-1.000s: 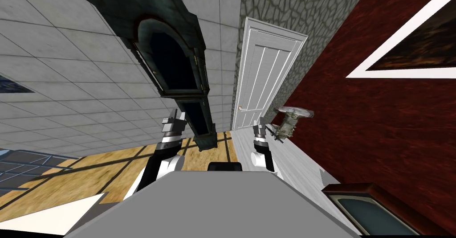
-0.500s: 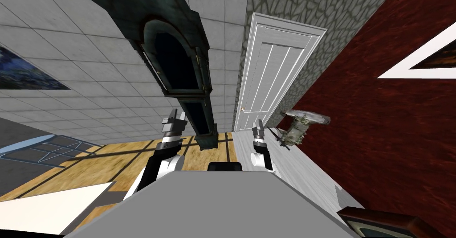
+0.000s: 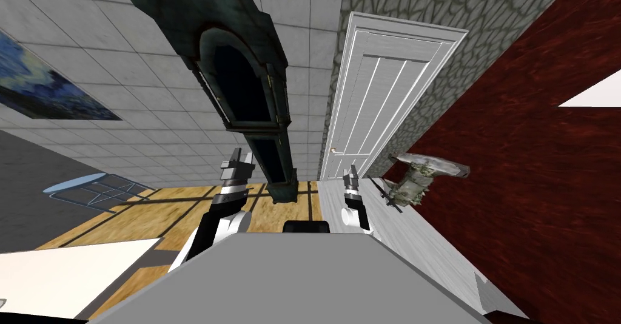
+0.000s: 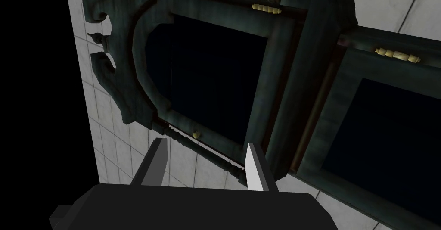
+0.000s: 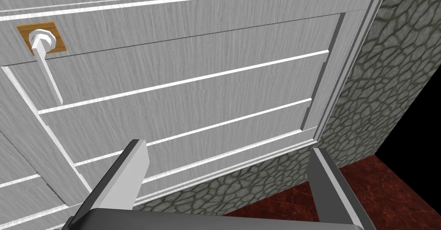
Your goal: Pull the door open
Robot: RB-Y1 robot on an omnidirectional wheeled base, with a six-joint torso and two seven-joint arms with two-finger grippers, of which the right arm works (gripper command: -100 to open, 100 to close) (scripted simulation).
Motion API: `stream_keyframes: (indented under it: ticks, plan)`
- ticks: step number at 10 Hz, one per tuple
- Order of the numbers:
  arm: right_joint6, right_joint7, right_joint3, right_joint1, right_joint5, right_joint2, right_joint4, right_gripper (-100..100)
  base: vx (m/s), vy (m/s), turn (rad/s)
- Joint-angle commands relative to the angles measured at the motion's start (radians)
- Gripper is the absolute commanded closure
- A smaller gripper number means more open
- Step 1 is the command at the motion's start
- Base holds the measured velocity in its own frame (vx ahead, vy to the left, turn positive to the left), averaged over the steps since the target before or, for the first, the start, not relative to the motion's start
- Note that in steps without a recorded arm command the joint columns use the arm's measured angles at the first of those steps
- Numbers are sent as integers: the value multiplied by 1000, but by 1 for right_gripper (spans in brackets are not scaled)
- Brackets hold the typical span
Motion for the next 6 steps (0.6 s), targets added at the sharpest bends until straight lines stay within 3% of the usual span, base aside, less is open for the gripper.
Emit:
stream_keyframes:
  ticks: [1, 2, 3, 4, 5, 6]
  plan:
    - [-7, 0, -2, -13, -18, -9, 42, -100, 25, -47, 121]
    - [-15, 0, -3, -24, -34, -16, 70, -100, 43, -72, 226]
    - [-15, 0, -3, -24, -34, -16, 79, -100, 39, -66, 81]
    - [-23, 1, -4, -36, -50, -23, 117, -100, 37, -65, 107]
    - [-23, 1, -4, -36, -50, -23, 117, -100, 33, -56, 73]
    - [-31, 1, -6, -48, -65, -31, 154, -100, 33, -55, 236]
